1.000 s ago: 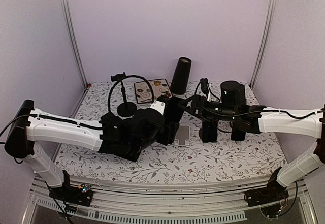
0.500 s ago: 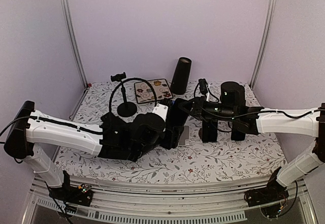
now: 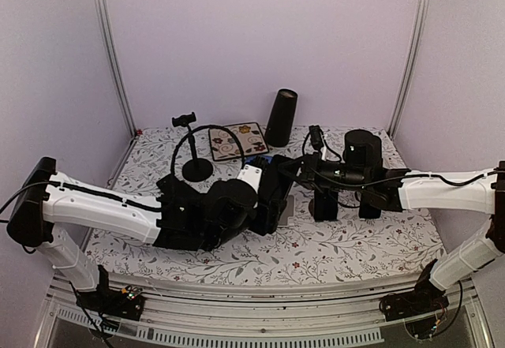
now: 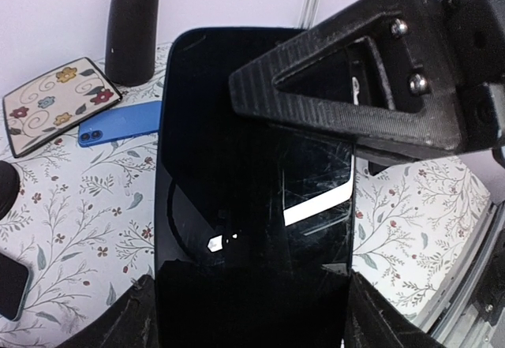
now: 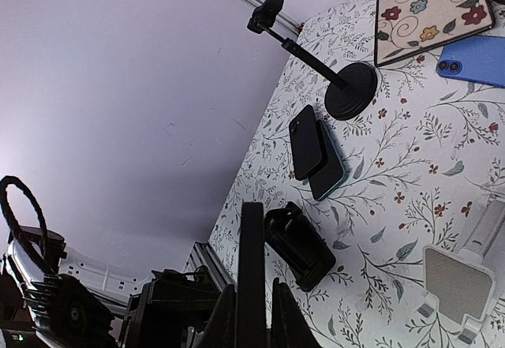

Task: Place the phone on the phone stand
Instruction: Pass from the left arm to the right, then pass from the right arm to the left

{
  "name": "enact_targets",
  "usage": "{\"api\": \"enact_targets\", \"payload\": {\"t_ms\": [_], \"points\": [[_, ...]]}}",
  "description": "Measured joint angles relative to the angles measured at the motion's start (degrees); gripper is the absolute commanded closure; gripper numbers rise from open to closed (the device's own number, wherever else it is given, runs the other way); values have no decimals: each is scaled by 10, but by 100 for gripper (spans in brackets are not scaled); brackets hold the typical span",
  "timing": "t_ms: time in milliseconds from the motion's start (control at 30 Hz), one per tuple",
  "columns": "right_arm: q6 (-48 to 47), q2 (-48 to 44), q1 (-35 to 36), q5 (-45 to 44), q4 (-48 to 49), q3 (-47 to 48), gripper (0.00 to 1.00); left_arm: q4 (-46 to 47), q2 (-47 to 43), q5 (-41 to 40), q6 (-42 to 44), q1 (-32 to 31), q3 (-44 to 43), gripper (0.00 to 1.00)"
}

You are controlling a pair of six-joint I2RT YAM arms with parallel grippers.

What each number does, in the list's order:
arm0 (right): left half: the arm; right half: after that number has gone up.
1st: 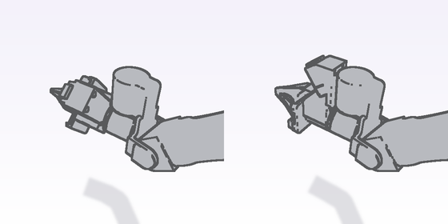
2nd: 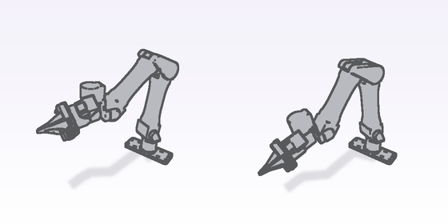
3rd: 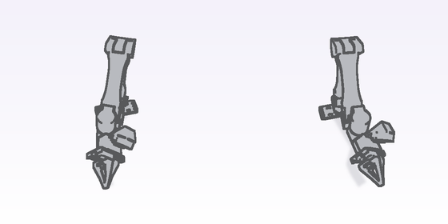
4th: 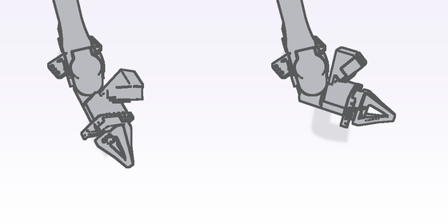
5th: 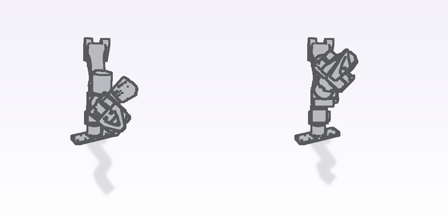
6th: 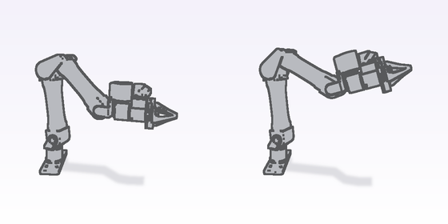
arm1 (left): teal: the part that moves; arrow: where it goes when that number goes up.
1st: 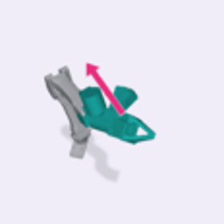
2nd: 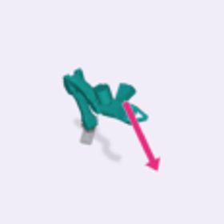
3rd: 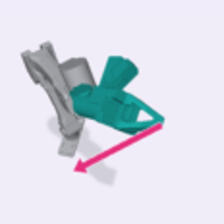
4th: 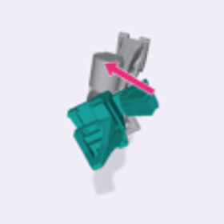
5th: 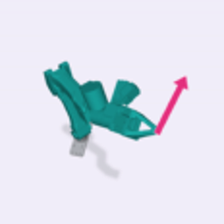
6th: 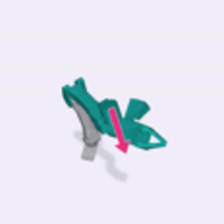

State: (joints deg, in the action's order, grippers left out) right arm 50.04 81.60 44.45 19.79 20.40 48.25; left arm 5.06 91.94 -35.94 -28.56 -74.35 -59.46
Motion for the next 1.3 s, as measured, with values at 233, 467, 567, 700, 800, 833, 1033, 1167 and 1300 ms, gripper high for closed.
{"api": "enact_targets", "payload": {"t_ms": [233,467,567,700,800,833,1033,1167,1300], "points": [[-31,-15,0,-2,-12,-11,97,16,0,10,-7,-2,4,4],[-74,-27,0,-8,-48,-16,97,29,-5,22,-15,-2,22,3],[-88,-35,0,-11,-56,-16,97,30,-11,28,-16,-2,29,3],[-105,-43,0,-12,-66,-16,97,36,-27,38,-18,-2,40,3],[-116,-48,0,-13,-71,-16,97,44,-40,47,-20,-2,49,3],[-120,-51,0,-13,-74,-16,97,45,-44,50,-21,-2,52,3],[-143,-63,0,-16,-84,-16,97,62,-81,88,-31,8,80,3],[-160,-68,0,-18,-92,-16,96,70,-106,122,-40,28,104,3],[-176,-70,0,-17,-93,-16,96,79,-126,158,-48,58,127,3]]}}
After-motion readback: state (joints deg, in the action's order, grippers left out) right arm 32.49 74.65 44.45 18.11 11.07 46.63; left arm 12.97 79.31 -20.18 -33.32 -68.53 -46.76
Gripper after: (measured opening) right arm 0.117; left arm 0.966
